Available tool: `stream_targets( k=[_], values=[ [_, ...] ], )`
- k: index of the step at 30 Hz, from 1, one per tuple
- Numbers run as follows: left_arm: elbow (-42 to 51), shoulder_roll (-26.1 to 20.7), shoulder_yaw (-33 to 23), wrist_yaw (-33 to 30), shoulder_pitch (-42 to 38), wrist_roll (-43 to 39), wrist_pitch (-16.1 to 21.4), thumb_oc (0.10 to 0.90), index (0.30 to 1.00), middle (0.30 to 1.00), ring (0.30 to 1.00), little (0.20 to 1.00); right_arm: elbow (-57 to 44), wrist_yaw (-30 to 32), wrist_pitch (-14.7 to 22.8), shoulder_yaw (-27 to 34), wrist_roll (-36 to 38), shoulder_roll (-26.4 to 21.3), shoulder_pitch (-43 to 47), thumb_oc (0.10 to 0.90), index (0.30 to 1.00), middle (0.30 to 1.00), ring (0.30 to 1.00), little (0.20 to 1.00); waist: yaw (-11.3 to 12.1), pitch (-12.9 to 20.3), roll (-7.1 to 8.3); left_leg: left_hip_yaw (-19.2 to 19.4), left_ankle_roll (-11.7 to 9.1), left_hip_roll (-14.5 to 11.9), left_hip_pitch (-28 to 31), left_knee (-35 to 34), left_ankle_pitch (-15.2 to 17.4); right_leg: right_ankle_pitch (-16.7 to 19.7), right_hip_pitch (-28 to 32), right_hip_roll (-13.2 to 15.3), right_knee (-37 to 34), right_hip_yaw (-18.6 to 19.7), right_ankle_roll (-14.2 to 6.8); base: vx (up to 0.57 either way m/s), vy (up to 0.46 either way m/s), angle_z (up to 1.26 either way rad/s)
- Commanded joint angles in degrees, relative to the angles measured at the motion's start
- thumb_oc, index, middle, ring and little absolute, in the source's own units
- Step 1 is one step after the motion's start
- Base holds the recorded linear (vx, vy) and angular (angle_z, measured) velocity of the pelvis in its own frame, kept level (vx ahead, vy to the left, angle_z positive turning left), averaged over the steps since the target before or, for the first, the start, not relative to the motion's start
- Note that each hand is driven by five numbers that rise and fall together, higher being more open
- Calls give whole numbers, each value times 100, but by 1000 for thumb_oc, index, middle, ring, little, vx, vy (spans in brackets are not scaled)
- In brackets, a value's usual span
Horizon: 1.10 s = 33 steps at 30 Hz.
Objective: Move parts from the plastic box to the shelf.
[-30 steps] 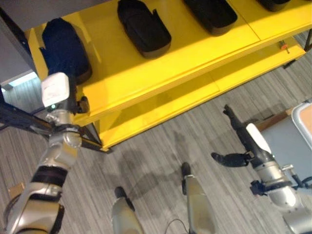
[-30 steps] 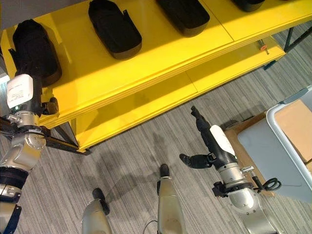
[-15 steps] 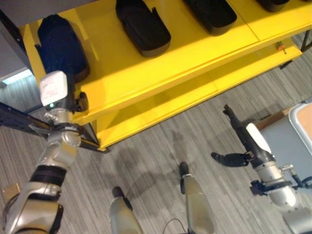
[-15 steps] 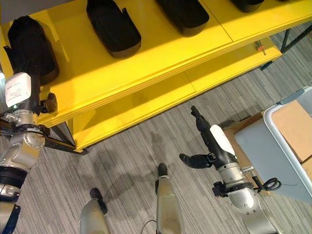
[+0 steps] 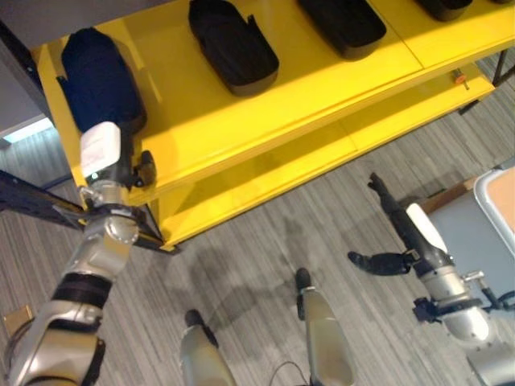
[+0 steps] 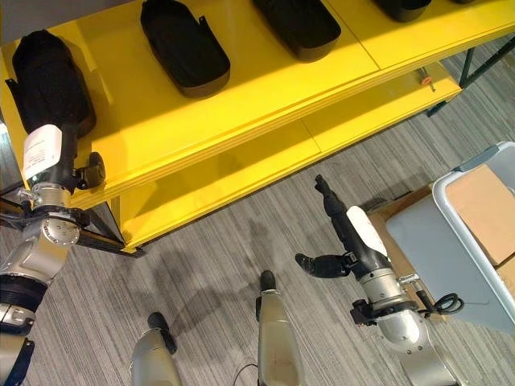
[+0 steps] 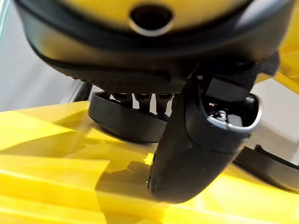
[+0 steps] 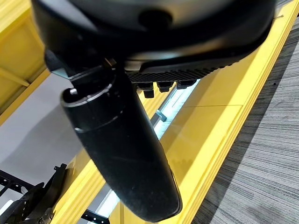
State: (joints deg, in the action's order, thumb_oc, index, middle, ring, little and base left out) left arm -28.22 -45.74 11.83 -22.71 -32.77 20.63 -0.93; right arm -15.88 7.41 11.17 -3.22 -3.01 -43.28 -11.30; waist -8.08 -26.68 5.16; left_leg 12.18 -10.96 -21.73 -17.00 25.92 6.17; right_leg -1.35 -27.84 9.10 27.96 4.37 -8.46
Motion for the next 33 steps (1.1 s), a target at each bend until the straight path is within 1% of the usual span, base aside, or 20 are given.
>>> stream_targets(
  k=[1,11,23,29,33],
  values=[
    [738,-212,64,-35,87,178,455,900,1000,1000,1000,1000,-757,114,560,480,244,-40,119,900,1000,1000,1000,1000,-62,389,117,-259,202,145,-336,-432,-996,344,10,21,121,106,41,0,0,0],
    [1223,-523,25,98,330,440,589,900,1000,1000,1000,1000,-721,106,550,583,165,-42,10,900,1000,1000,1000,1000,-16,384,69,-270,217,165,-317,-464,-1007,337,30,30,126,87,40,0,0,0],
    [1101,-571,-138,111,490,532,500,900,1000,1000,1000,1000,-742,75,532,655,118,-14,-81,900,1000,1000,1000,1000,4,359,78,-288,220,179,-319,-462,-1007,340,42,51,120,74,36,0,0,0],
    [1303,-658,-288,53,589,633,468,900,1000,1000,1000,1000,-710,108,526,664,103,-6,-17,900,1000,1000,1000,1000,36,359,58,-298,231,194,-345,-442,-1004,323,33,54,143,70,44,0,0,0],
    [1390,-619,-415,58,659,493,471,900,1000,1000,1000,1000,-693,130,501,652,88,11,20,900,1000,1000,1000,1000,60,353,44,-297,240,197,-345,-414,-982,323,37,57,155,81,43,0,0,0]
  ],
)
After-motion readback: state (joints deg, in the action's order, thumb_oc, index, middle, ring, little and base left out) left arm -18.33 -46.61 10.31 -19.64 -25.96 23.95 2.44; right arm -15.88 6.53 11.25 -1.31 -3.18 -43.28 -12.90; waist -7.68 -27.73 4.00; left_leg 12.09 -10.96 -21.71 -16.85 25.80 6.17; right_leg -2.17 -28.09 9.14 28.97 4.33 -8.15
